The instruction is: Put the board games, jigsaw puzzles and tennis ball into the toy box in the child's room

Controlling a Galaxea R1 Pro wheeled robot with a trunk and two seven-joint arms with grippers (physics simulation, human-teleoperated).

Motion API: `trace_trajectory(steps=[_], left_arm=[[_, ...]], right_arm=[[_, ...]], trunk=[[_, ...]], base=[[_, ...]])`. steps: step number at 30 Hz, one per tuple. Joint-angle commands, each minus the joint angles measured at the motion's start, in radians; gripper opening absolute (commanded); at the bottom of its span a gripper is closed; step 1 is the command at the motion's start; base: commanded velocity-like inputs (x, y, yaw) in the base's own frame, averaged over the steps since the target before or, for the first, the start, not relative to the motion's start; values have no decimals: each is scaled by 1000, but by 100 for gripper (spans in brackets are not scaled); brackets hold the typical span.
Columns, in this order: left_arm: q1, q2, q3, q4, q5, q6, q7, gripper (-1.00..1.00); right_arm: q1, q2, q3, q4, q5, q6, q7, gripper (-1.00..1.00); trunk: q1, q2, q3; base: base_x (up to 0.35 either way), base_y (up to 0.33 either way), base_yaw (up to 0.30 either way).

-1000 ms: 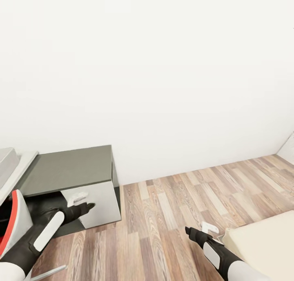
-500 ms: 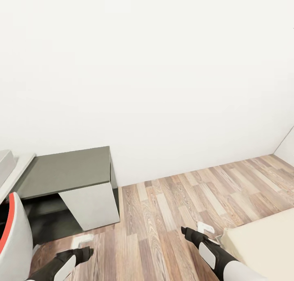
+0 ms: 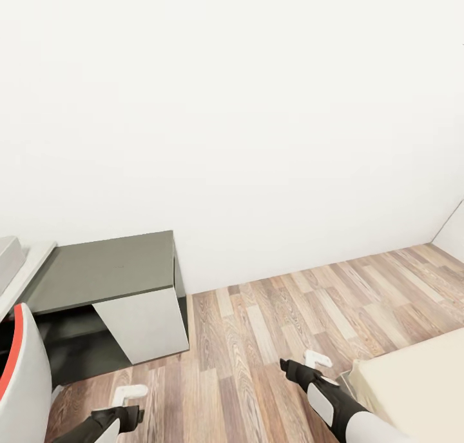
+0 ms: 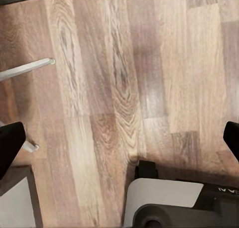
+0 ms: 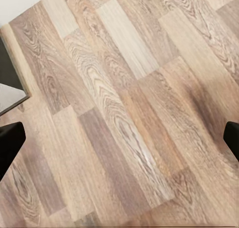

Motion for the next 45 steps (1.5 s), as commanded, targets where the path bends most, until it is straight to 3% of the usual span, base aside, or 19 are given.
trace_trajectory(steps=[1, 8, 11, 21, 25, 33, 40, 45], left_arm=[[0, 1, -11, -1, 3, 5, 8, 100], [0, -1, -33, 13, -27, 6, 1, 100], [0, -8, -44, 25, -29, 9, 2, 100], [0, -57, -101, 139, -32, 7, 3, 100], [-23, -80, -86, 116, -27, -16, 6, 100], [-69, -116, -103, 71, -30, -29, -11, 100], [-107, -114, -101, 73, -33, -29, -13, 100], [-104, -107, -99, 76, -31, -24, -14, 100]], right_arm=[[-1, 3, 8, 1, -9, -1, -11, 100], [0, 53, 7, 10, -4, -1, -179, 100], [5, 59, 7, 16, -5, 1, -202, 100], [36, 65, 8, 21, -4, -4, -220, 100], [13, 88, 6, 11, 0, -27, -207, 100], [-24, 96, 18, -23, 1, -50, -217, 100], [-22, 96, 18, -60, -1, -45, -220, 100], [-19, 92, 17, -69, -3, -43, -217, 100]], trunk=[[1, -2, -2], [1, -2, -2], [1, -2, -2], [1, -2, -2], [1, -2, -2], [1, -2, -2], [1, -2, -2], [1, -2, -2]], base=[[0, 0, 0], [0, 0, 0], [0, 0, 0], [0, 0, 0], [0, 0, 0], [0, -79, 0], [0, -28, 0], [0, -5, 0]])
